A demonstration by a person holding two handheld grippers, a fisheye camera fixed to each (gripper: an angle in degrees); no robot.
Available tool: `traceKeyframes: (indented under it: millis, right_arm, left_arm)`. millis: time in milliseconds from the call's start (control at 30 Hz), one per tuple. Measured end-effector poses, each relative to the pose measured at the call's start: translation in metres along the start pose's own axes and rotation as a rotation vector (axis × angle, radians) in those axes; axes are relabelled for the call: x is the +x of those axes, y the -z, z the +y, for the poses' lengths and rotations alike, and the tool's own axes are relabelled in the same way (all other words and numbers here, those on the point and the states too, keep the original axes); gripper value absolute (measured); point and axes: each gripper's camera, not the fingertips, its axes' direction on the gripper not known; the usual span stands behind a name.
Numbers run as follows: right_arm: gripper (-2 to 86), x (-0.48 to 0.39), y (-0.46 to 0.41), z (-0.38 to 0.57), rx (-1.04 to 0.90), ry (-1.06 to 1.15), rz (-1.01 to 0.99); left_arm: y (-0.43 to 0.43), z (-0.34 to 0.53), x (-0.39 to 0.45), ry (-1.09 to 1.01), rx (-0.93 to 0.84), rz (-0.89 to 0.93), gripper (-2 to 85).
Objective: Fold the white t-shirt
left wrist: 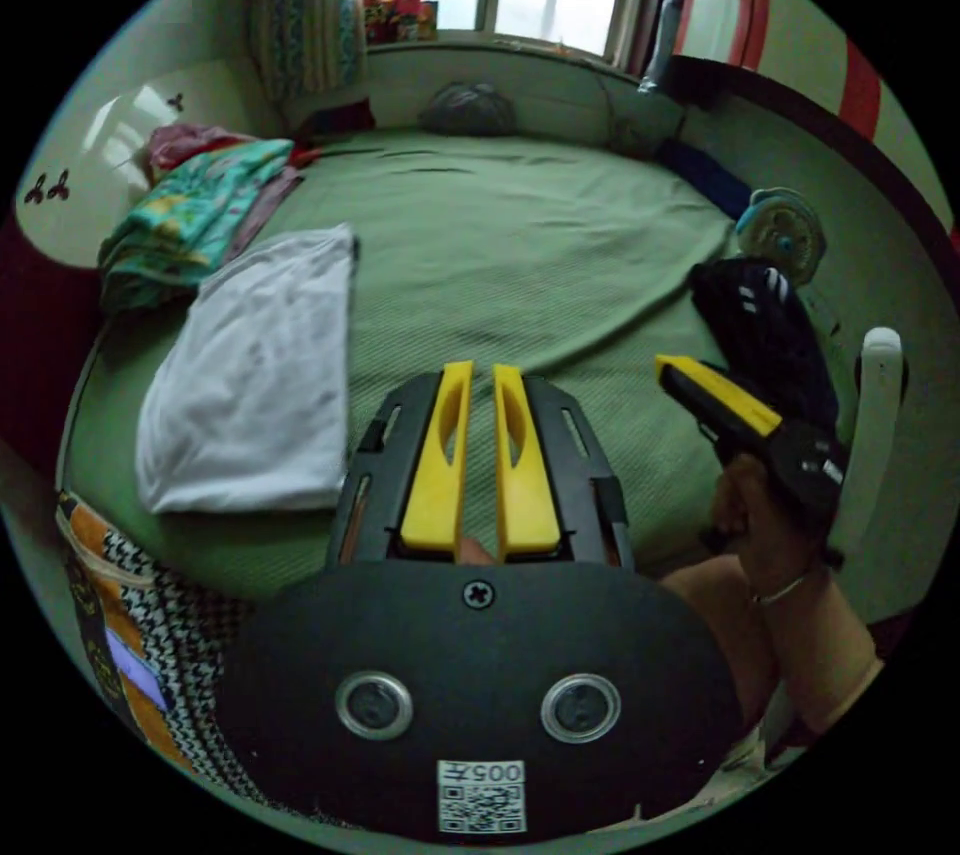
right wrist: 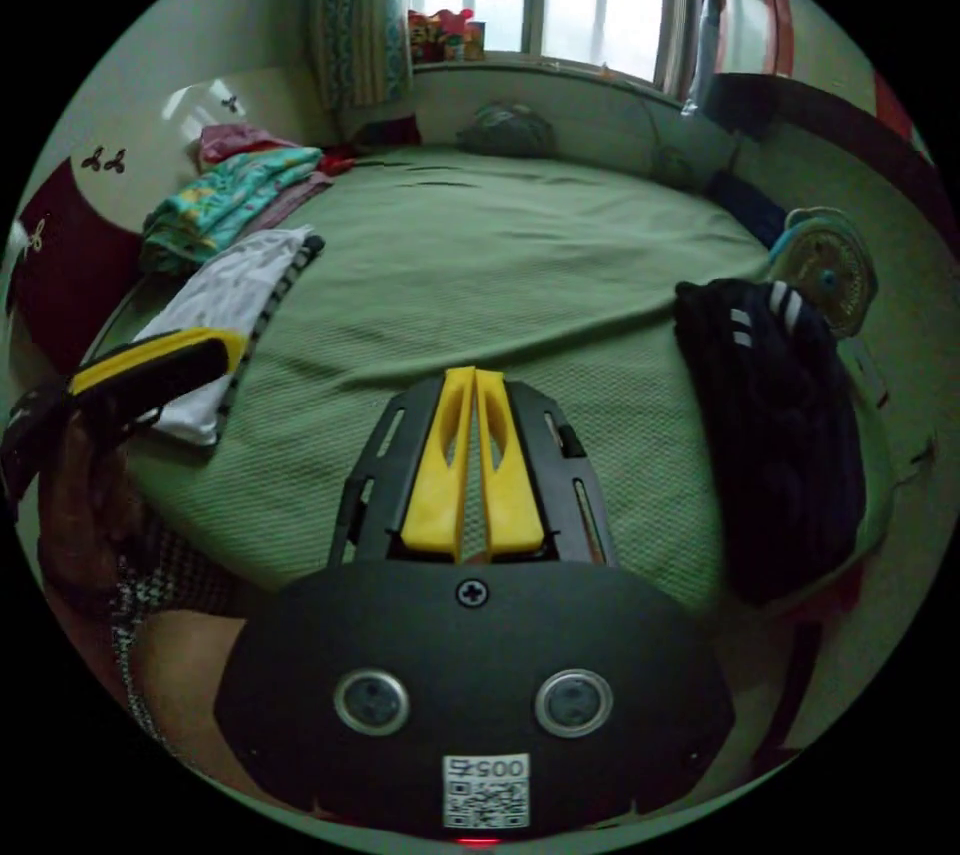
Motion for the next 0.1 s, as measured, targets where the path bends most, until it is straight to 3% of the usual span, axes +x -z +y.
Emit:
traceKeyframes:
  millis: [100]
  right_arm:
    - [-1.2, 0.02, 0.0, 0.006, 0.007, -0.001, 0.078]
  left_arm:
    - [-0.026, -0.02, 0.038, -0.009, 0.017, 0.056, 3.6]
